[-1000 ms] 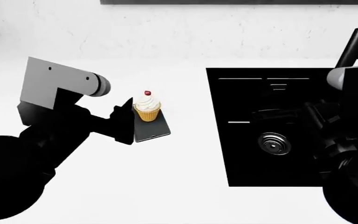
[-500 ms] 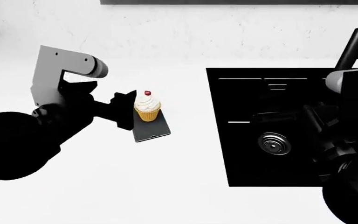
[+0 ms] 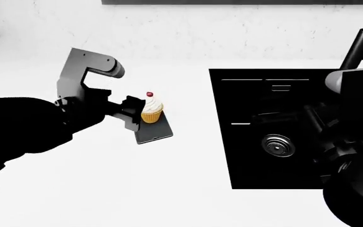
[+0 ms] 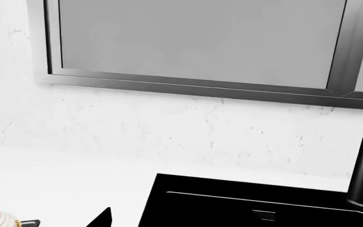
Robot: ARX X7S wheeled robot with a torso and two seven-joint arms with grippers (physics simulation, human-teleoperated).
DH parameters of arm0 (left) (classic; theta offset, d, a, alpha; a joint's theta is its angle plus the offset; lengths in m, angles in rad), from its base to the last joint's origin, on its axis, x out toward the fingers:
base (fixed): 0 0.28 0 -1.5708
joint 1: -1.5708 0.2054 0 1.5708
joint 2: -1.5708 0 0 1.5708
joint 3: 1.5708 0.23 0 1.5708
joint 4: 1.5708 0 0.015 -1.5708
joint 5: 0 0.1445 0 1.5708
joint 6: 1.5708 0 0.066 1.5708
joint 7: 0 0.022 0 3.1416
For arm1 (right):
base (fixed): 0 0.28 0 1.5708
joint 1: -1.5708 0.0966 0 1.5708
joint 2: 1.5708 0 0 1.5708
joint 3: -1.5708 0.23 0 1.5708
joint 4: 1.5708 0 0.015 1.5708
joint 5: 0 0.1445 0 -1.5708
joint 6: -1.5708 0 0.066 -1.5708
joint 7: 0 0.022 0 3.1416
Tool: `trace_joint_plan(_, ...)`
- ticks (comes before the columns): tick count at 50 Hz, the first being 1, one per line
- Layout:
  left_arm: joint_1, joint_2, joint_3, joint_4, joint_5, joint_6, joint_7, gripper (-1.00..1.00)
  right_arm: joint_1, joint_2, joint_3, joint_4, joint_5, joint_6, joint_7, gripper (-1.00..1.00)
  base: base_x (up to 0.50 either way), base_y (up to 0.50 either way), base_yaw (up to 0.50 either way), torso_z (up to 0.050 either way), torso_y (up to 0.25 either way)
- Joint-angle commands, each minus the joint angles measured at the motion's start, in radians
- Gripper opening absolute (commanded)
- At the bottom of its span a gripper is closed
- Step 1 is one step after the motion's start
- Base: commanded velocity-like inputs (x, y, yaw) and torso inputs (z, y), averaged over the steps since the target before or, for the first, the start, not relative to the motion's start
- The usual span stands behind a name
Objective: Move the fresh-baked cupcake off the tray onto the counter, and place the bowl used for mixing into the sink.
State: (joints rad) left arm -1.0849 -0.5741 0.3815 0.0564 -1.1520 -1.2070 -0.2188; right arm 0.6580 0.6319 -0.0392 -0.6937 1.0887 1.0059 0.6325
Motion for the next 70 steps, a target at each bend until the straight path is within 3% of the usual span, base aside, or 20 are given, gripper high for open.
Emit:
trace_joint_plan(1, -0.064, 0.013, 0.084, -0.103, 0.077, 0.021, 0.097, 1.0, 0.004, -0.003, -0.018, 0.005, -0.016, -0.007, -0.004, 1.0, 0.0, 0.0, 0.0, 0.0, 0.0)
trace_joint_plan(24, -0.136, 0.082, 0.307, -0.329, 0.271, 0.191, 0.405, 1.0, -0.003, -0.014, -0.055, 0.035, -0.061, -0.036, -0.029, 1.0, 0.0, 0.0, 0.0, 0.0, 0.0)
trace_joint_plan(46, -0.15, 0.112, 0.314, -0.43, 0.295, 0.22, 0.412, 1.0, 0.002, -0.021, -0.064, 0.048, -0.053, -0.041, -0.028, 1.0, 0.0, 0.0, 0.0, 0.0, 0.0)
trace_joint_plan(70, -0.188, 0.188, 0.376, -0.624, 0.363, 0.323, 0.537, 1.0, -0.003, -0.023, -0.081, 0.066, -0.072, -0.065, -0.046, 1.0, 0.0, 0.0, 0.0, 0.0, 0.0)
